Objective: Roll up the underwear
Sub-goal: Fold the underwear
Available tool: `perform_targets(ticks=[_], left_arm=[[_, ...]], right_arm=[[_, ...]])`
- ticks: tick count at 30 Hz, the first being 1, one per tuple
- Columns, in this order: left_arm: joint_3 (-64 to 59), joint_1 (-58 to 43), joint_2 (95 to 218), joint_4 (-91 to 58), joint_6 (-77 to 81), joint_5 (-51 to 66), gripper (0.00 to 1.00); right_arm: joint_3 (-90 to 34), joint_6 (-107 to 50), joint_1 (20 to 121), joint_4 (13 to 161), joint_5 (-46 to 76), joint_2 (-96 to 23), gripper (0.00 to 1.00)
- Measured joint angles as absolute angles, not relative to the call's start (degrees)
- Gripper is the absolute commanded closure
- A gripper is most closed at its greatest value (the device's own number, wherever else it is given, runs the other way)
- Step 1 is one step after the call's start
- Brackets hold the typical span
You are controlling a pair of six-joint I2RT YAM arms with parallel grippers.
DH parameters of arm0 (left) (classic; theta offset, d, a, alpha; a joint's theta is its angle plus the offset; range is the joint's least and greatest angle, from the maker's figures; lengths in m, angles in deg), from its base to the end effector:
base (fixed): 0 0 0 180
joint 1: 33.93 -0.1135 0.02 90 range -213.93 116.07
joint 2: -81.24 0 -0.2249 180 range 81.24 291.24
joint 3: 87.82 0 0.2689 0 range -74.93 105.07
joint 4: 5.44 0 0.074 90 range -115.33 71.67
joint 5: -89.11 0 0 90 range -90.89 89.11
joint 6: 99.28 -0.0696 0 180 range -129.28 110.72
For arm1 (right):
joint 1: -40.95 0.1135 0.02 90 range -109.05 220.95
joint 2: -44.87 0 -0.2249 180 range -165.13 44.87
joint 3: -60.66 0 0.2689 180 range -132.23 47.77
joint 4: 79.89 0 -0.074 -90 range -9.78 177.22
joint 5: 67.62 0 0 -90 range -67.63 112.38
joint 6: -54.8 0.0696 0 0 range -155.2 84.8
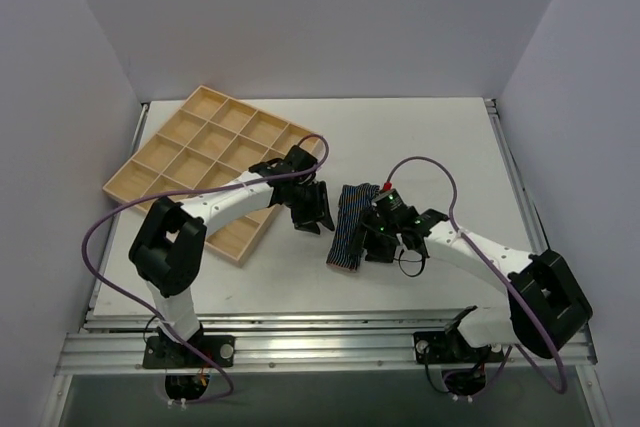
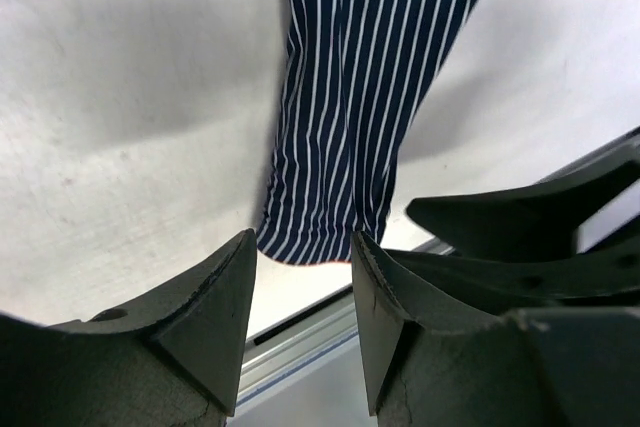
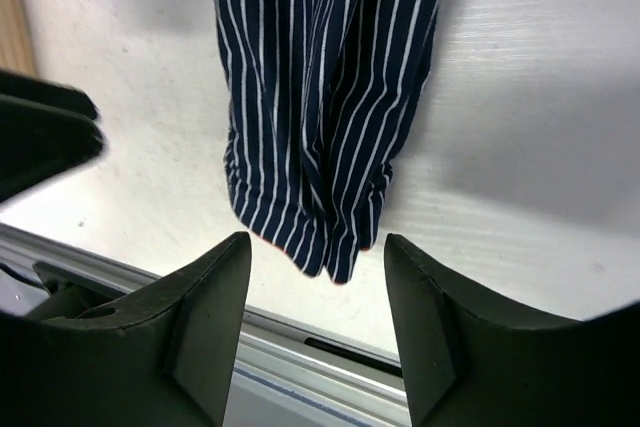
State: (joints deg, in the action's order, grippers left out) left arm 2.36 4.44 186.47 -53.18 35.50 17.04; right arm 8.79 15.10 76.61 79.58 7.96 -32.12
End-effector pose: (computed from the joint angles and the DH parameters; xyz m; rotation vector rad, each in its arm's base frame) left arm 0.3026 -0.2669 0.1360 -0.0513 2.8846 -0.8033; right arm 0.2431 0.1958 0.1174 0.1964 2.5714 0.9540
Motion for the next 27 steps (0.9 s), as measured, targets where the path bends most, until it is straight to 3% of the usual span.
perform_targets(ticks=[8, 18, 27], left_arm=[[-2.6, 6.63, 184.15, -51.74, 38.8, 15.4, 0.49], [-3.67, 15.53, 183.87, -47.68, 45.07, 11.49, 0.51], [-4.94, 20.86, 183.65, -40.29, 48.81, 9.94, 0.51]], right_arm=[[1.45, 14.86, 71.94, 71.86, 13.34, -30.24, 0.54], [-10.58, 7.43, 63.02, 75.34, 13.99, -49.45, 0.48], [-11.89, 3.5, 60.57, 77.72, 12.55, -55.55, 0.79]])
